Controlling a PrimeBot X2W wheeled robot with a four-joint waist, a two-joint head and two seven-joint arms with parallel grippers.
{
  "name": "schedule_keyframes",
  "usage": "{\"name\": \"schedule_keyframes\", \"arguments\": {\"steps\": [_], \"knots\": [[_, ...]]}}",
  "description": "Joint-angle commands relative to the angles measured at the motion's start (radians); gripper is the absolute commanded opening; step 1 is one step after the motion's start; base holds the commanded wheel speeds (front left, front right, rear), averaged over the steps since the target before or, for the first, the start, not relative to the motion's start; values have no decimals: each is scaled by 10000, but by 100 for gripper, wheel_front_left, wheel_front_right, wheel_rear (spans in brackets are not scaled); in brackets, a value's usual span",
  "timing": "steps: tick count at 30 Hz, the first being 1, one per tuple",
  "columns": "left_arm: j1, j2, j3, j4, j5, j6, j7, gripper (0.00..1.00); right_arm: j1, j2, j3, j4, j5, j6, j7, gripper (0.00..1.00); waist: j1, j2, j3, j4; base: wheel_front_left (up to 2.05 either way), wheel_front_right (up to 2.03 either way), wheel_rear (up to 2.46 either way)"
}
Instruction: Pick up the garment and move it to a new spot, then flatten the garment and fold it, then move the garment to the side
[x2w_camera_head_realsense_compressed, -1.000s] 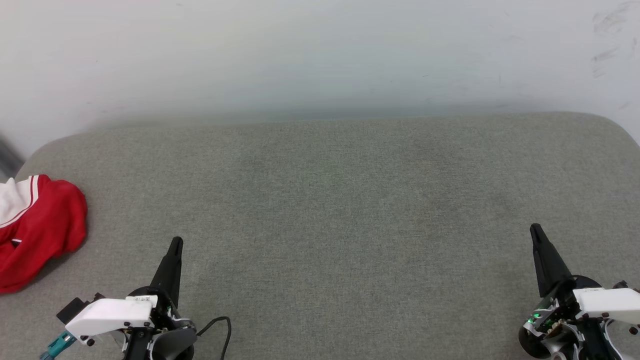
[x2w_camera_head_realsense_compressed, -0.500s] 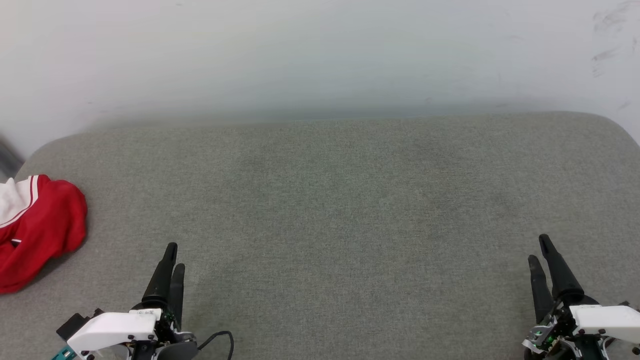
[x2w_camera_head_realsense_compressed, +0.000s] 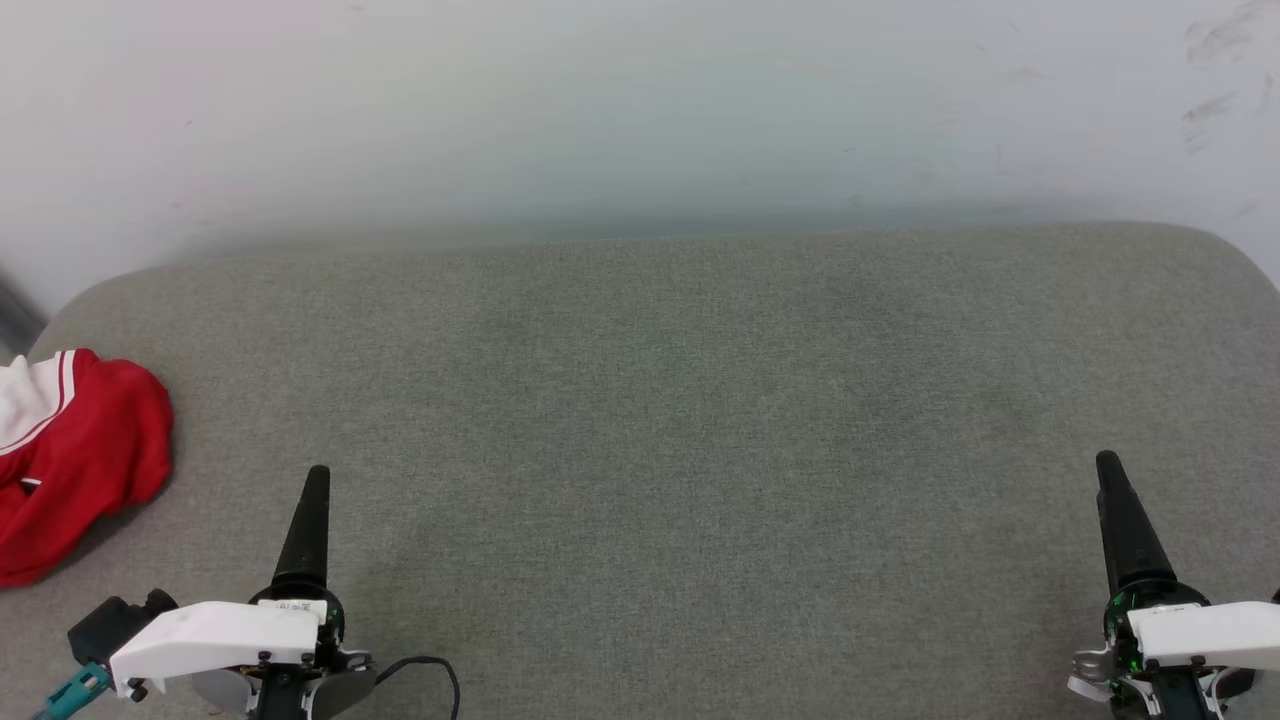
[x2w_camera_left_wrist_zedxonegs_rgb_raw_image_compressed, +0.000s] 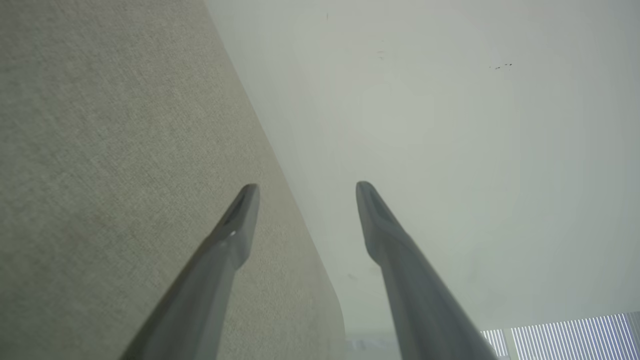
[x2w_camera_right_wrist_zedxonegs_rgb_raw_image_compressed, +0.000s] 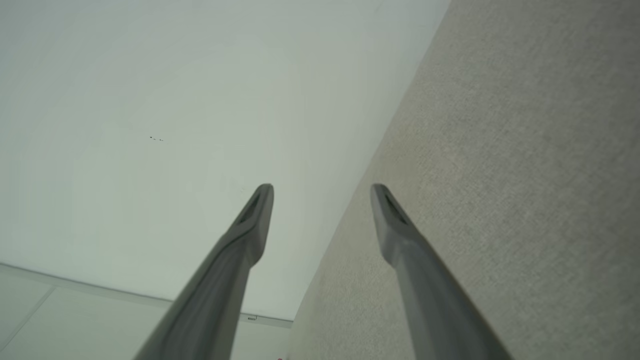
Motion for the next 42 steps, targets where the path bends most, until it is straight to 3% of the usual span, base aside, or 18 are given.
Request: {"name": "schedule_keyframes", "arguments": {"steps": [1, 18, 42], "knots": [[-47, 22, -61, -352, 530, 157, -125, 100, -39, -19, 8, -366, -578, 2, -116, 100, 0, -1, 6, 0, 0, 0, 0], [305, 25, -725, -1074, 4257, 1142, -763, 100, 387, -18, 471, -1137, -4305, 3, -755, 100, 0, -1, 86, -3, 0, 0, 0], [708, 28, -1334, -1274, 7810, 1533, -1495, 100, 938, -17, 689, -1402, -7628, 2, -1489, 100, 0, -1, 30, -6, 0, 0, 0]]}}
